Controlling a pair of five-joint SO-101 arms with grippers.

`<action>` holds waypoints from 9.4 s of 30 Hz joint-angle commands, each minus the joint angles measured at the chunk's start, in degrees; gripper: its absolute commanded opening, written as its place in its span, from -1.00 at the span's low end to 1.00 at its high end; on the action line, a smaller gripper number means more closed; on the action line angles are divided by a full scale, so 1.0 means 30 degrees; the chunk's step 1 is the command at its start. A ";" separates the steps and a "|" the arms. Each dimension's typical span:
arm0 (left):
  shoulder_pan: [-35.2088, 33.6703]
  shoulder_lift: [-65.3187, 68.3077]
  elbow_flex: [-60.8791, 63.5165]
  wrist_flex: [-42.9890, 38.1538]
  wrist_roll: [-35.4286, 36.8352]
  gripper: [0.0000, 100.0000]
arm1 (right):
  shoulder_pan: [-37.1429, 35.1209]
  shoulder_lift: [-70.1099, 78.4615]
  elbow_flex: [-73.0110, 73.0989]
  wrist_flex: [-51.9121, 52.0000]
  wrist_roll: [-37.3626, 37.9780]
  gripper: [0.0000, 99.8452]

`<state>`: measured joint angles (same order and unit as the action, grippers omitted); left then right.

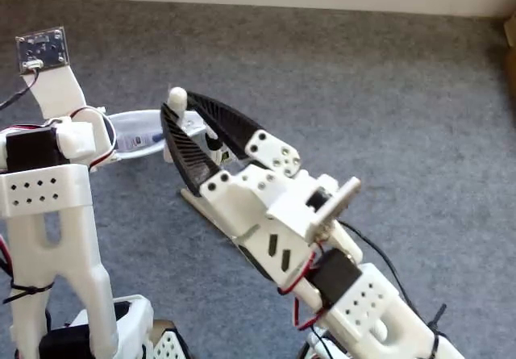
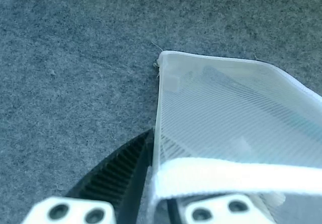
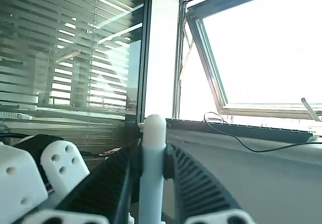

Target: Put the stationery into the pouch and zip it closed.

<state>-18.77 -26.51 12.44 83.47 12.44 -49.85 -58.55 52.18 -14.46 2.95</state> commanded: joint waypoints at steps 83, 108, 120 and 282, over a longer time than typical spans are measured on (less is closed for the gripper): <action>-0.1773 -0.0161 -0.0015 -0.0674 0.0762 -0.99 | 0.3326 -0.0689 -0.0015 2.0176 0.0381 -0.69; -0.2212 -0.0161 0.0103 -0.0996 0.1172 -0.99 | 0.2418 1.3114 -0.0190 1.4930 0.0527 -0.68; -0.2242 -0.0161 0.0103 -0.0938 0.1172 -0.99 | 0.2300 1.6806 -0.1216 1.3319 0.0527 -0.69; 0.2623 -0.0190 -0.1451 0.1231 0.1143 -0.99 | 0.4762 0.4059 -0.0190 1.9883 0.2374 -0.98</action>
<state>-12.79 -26.07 11.30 86.64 15.25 -34.90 -40.79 51.82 45.93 11.21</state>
